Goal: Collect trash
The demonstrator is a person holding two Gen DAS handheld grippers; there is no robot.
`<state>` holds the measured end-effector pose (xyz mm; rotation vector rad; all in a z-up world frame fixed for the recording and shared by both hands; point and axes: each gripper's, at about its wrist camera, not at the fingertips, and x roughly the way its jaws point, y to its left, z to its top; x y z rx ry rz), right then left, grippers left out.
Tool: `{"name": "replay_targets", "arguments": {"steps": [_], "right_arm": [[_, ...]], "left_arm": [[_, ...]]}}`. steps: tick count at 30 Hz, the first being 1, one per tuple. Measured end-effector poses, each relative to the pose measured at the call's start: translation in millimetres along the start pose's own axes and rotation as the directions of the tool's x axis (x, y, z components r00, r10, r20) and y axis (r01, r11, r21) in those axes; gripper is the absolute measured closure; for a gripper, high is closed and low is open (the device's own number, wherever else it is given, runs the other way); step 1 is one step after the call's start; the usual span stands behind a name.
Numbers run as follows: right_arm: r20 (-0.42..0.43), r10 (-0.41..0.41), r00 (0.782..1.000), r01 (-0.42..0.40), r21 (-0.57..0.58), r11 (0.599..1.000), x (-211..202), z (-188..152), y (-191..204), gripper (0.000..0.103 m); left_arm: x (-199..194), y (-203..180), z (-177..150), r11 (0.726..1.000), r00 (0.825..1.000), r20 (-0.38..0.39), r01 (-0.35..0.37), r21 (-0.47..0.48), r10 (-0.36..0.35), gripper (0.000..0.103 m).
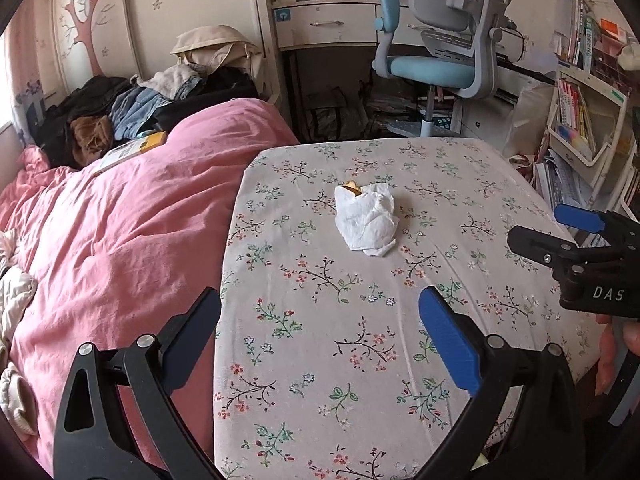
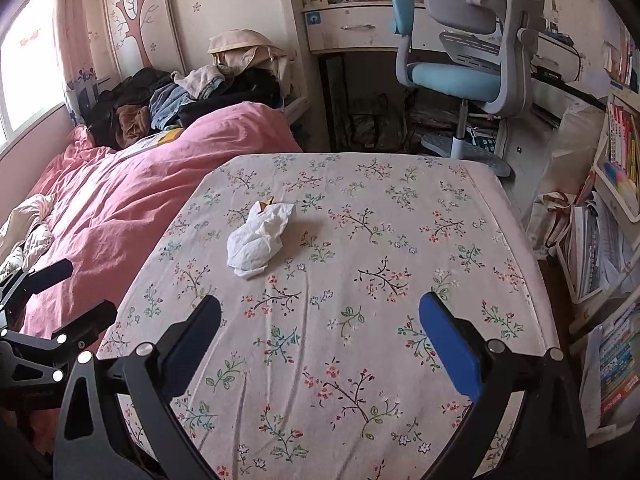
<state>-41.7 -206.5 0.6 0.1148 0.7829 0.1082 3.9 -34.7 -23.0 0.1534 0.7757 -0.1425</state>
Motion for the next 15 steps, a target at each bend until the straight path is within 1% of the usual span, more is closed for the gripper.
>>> {"name": "replay_targets", "arguments": {"steps": [15], "right_arm": [[-0.006,0.002,1.0,-0.002,-0.006,1.0,0.7,-1.8,0.9,0.008]], "left_arm": [[1.3,2.5,-0.2,1.0,1.0,-0.005,0.017,-0.023,-0.017,0.007]]}}
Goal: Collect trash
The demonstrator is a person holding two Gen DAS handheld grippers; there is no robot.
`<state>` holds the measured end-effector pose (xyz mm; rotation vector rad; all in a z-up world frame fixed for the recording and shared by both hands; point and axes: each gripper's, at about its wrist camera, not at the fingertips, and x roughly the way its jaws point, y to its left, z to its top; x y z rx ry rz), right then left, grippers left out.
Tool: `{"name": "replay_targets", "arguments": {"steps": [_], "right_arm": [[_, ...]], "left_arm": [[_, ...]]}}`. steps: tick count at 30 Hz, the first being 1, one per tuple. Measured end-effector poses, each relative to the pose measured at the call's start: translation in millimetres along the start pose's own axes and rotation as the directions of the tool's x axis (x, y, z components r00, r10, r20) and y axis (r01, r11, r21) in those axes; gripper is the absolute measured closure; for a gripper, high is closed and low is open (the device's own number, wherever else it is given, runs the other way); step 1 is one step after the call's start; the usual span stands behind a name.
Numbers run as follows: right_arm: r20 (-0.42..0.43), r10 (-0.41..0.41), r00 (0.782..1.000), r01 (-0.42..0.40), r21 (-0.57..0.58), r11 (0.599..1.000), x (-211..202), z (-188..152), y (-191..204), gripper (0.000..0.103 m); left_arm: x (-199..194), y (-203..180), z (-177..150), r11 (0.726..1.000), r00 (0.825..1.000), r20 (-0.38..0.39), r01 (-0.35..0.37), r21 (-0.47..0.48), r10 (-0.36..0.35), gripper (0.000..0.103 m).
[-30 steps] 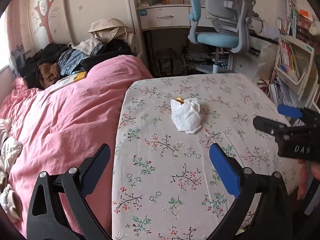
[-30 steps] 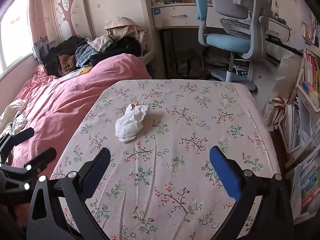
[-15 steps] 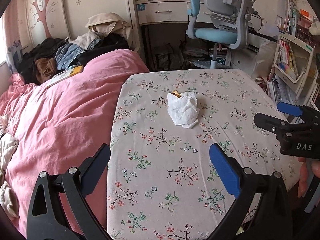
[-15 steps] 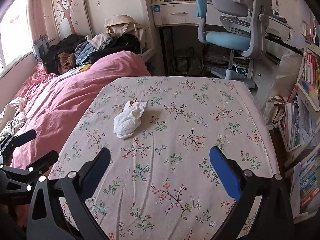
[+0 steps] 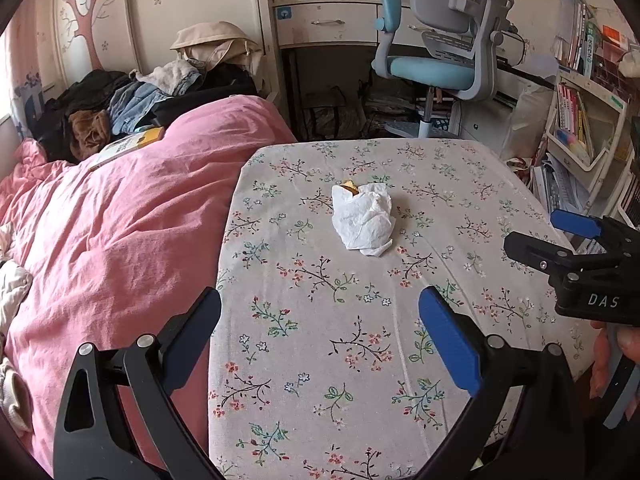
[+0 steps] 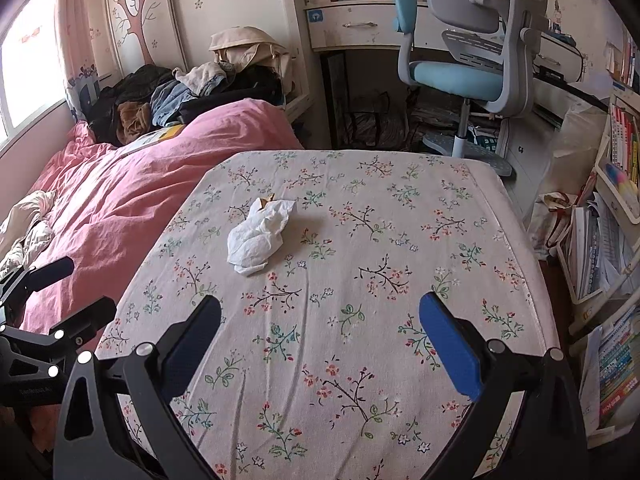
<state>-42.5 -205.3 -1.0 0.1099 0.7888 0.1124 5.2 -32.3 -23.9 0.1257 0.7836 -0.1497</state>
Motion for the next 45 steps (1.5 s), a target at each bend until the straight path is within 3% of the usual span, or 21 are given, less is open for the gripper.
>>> {"name": "replay_targets", "arguments": {"steps": [45], "right_arm": [[-0.007,-0.002,1.0,0.002,-0.013,1.0,0.7,-4.5,2.4,0.008]], "left_arm": [[4.0,4.0,0.2,1.0,1.0,-0.009,0.004,-0.003,-0.004,0.007]]}}
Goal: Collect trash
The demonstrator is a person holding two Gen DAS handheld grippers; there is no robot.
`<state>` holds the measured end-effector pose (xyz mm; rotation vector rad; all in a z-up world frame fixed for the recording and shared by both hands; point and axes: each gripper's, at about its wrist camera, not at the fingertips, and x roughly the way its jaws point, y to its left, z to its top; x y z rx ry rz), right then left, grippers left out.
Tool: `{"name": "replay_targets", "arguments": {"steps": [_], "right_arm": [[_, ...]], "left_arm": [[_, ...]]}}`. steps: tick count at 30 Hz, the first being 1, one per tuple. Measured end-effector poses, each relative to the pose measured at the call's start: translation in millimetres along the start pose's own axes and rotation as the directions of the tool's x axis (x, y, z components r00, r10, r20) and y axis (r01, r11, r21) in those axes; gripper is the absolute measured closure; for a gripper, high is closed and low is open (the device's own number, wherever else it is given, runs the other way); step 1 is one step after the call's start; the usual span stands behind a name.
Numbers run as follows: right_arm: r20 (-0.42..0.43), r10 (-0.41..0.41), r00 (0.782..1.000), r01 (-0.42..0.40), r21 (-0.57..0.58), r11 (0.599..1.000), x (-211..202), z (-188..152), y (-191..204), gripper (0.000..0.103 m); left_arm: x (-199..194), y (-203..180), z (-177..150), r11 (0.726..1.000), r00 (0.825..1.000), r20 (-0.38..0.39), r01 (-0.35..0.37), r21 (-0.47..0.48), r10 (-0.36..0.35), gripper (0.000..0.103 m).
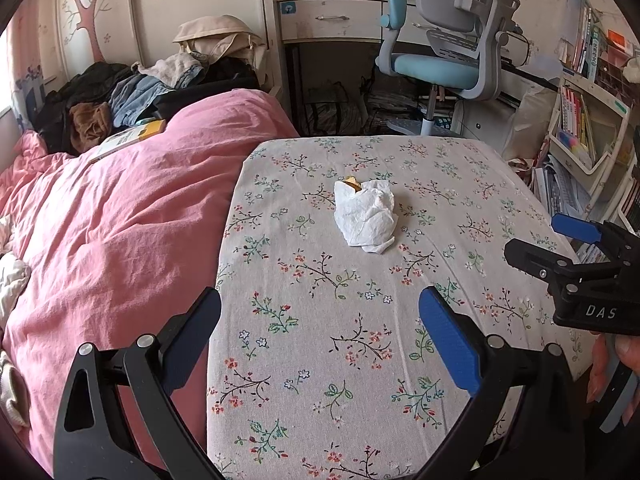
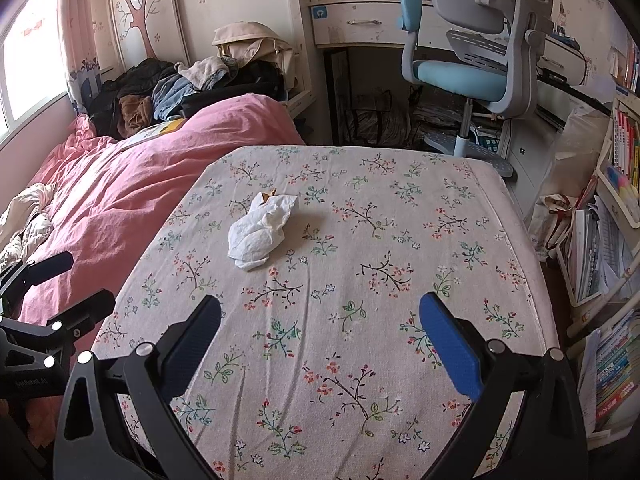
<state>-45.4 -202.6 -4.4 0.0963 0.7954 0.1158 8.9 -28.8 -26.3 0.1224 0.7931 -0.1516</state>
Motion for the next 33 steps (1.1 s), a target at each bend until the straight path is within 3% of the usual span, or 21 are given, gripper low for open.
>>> {"name": "replay_targets", "arguments": {"steps": [33], "right_arm": [[-0.002,0.001,1.0,-0.001,-0.005,1.0,1.1,-2.7,-0.3,0.008]], "left_arm": [[1.7,3.4,0.2,1.0,1.0,-0.004,0.003,-0.006,-0.003,0.007]]}}
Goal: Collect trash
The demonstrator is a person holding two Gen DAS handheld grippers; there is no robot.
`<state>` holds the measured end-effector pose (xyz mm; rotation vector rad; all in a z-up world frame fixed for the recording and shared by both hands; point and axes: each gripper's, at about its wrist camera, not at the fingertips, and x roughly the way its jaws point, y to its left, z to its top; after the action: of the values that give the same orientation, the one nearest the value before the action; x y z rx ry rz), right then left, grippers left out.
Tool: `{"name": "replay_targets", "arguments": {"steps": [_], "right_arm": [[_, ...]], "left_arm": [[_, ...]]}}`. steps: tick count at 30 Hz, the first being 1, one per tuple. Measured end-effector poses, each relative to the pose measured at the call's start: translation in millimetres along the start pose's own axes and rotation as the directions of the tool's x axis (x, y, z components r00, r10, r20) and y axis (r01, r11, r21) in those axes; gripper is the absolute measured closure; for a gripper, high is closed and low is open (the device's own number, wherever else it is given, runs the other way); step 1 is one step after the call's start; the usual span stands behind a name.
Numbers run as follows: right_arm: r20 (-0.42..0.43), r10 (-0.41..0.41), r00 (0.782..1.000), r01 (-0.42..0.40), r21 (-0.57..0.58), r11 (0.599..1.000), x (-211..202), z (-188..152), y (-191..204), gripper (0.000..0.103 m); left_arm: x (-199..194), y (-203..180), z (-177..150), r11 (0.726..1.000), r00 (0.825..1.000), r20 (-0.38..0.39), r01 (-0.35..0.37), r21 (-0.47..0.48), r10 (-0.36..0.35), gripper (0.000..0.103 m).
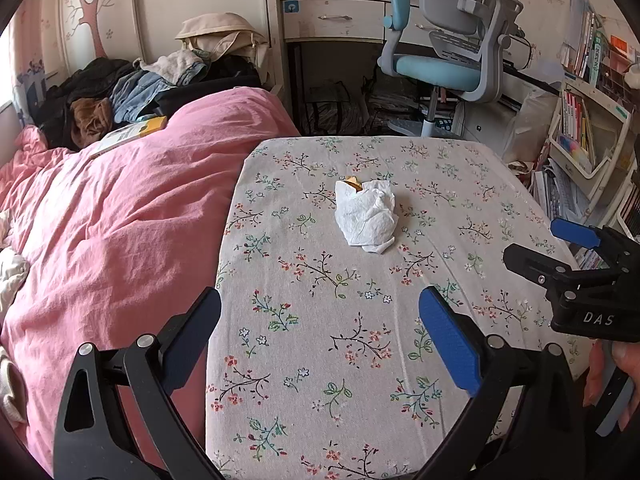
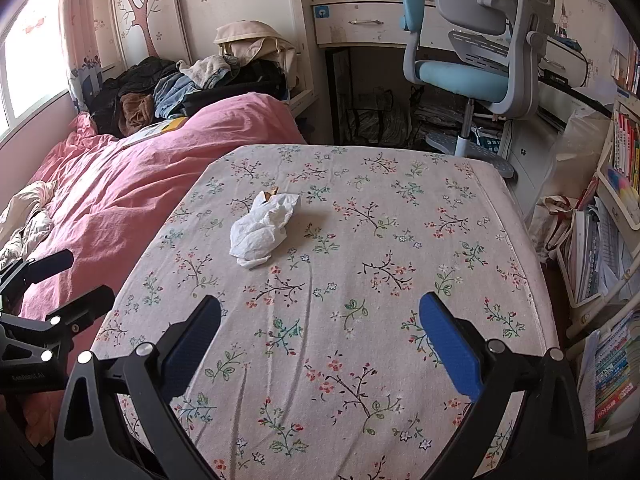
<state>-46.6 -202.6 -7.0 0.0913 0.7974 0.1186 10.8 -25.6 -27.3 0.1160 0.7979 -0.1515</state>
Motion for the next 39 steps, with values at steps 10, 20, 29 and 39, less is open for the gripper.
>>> {"name": "replay_targets", "arguments": {"steps": [10,20,29,39], "right_arm": [[-0.003,-0.001,1.0,0.001,-0.003,1.0,-0.3,-2.8,1.0,0.008],[-0.004,0.0,1.0,0.0,-0.005,1.0,0.1,-2.5,1.9,0.008],[-0.005,0.0,1.0,0.0,-0.006,1.0,0.0,-2.3,1.9,0.008],[-0.005,0.0,1.0,0.0,-0.007,1.0,-0.2,-2.6,2.0,0.008]], "left_arm": [[0.5,0.5,-0.1,1.0,1.0,-0.002,0.001,-0.002,-0.001,0.007],[1.1,1.6,0.7,1.0,1.0,-0.004,0.002,-0.004,-0.002,0.007],[1.5,2.4,1.4,1.0,1.0,-0.004,0.002,-0.006,-0.002,0.007],[1.9,3.5,2.3,1.0,1.0,-0.005,0.002,-0.008,-0.002,0.007]]}}
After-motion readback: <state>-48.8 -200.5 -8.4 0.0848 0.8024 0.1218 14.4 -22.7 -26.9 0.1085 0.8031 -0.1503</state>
